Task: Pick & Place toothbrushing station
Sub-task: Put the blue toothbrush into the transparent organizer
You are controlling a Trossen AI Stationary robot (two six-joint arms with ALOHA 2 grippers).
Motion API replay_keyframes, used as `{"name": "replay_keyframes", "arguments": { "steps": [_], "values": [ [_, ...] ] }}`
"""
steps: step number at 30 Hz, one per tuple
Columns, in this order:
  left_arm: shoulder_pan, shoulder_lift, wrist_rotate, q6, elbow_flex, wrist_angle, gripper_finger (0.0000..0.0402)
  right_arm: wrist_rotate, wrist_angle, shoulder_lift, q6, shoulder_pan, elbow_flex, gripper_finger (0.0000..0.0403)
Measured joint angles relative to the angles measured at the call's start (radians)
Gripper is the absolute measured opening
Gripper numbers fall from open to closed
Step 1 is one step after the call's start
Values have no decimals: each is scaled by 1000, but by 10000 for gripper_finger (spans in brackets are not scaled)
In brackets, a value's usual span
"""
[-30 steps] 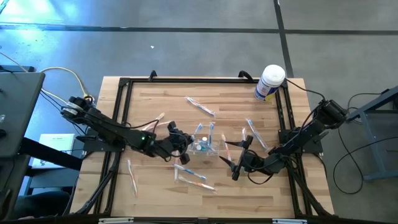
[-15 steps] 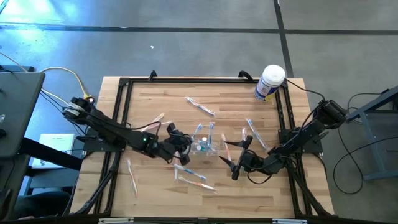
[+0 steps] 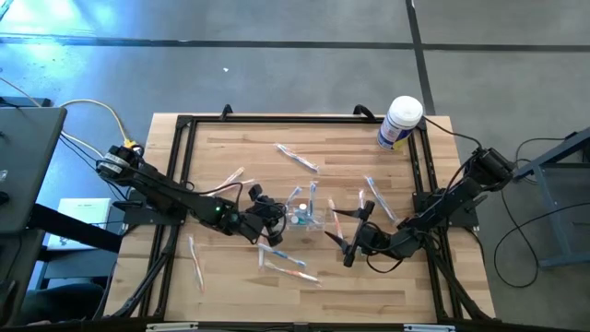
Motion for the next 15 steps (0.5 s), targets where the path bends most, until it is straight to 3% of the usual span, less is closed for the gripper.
{"name": "replay_keyframes", "arguments": {
  "steps": [15],
  "values": [
    [0,0,12,19,0,0,31,0,-4,0,0,0,0,286]
  ]
}}
